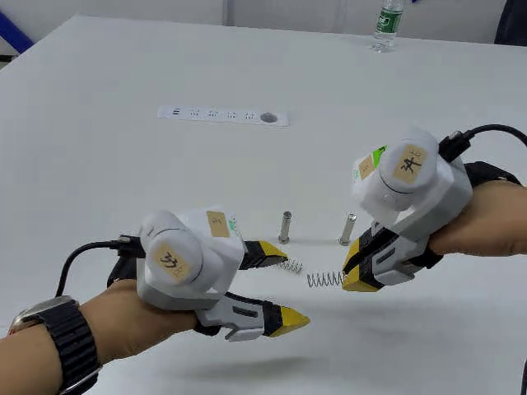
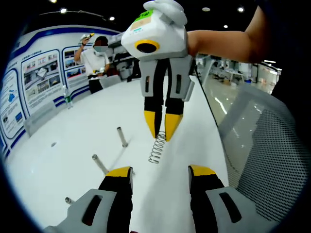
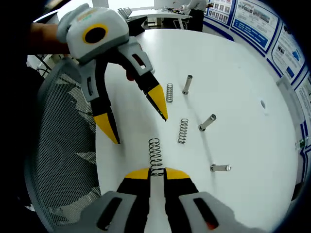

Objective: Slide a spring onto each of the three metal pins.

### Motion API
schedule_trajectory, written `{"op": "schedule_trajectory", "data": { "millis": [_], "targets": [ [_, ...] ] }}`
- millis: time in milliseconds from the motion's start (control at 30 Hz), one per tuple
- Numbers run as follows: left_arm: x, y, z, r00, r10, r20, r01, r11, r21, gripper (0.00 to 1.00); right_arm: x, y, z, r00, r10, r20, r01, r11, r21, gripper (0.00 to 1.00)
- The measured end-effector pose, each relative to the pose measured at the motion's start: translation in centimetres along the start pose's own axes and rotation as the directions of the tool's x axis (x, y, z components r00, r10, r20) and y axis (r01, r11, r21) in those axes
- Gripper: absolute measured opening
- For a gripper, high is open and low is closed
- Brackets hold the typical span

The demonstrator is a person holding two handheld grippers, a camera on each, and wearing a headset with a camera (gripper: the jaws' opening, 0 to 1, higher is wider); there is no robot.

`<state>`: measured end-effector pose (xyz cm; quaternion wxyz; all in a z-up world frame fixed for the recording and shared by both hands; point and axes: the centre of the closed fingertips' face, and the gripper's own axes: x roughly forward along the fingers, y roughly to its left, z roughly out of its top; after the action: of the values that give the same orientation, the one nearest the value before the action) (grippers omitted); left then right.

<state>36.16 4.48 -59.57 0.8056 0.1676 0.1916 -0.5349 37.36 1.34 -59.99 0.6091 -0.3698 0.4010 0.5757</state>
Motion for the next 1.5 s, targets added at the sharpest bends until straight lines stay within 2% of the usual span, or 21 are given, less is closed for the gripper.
{"op": "schedule_trajectory", "data": {
  "millis": [233,400,533,633,733,867,1100,1367,1500],
  "targets": [
    [0.6,0.1,-0.3,0.9999,0.007,-0.012,-0.006,0.999,0.031,0.35,0.4,0.6,0.4,0.9995,0.025,-0.02,-0.026,1.0,-0.008,0.11],
    [1.2,-0.3,-0.3,0.9998,0.003,-0.021,-0.002,0.998,0.059,0.29,0.7,0.9,0.7,0.9987,0.04,-0.03,-0.041,0.999,-0.014,0.11],
    [1.5,-0.3,-0.5,0.9992,0.016,-0.036,-0.012,0.994,0.108,0.18,0.7,1.2,0.8,0.9984,0.046,-0.033,-0.047,0.999,-0.02,0.11],
    [1.6,-0.3,-0.4,0.9991,0.025,-0.035,-0.021,0.992,0.124,0.12,0.6,1.3,0.9,0.9984,0.047,-0.033,-0.048,0.999,-0.023,0.11],
    [1.6,-0.3,-0.5,0.9989,0.026,-0.038,-0.021,0.992,0.128,0.12,0.5,1.4,1.0,0.9986,0.043,-0.032,-0.044,0.999,-0.027,0.11],
    [1.5,-0.3,-0.7,0.9986,0.03,-0.043,-0.025,0.992,0.121,0.12,-0.3,1.6,2.1,0.9992,0.038,0.013,-0.038,0.999,-0.029,0.11],
    [1.6,-0.6,-0.5,0.999,0.031,-0.033,-0.027,0.994,0.108,0.11,-1.1,1.8,3.7,0.9983,0.03,0.05,-0.027,0.998,-0.052,0.11],
    [1.7,-0.7,-0.1,0.9995,0.024,-0.021,-0.022,0.995,0.1,0.11,-1.3,2.0,4.9,0.9982,0.019,0.057,-0.014,0.996,-0.09,0.11],
    [1.8,-0.8,0.0,0.9996,0.024,-0.016,-0.023,0.995,0.092,0.11,-1.3,2.0,5.0,0.9983,0.018,0.055,-0.013,0.995,-0.1,0.11]
  ]
}}
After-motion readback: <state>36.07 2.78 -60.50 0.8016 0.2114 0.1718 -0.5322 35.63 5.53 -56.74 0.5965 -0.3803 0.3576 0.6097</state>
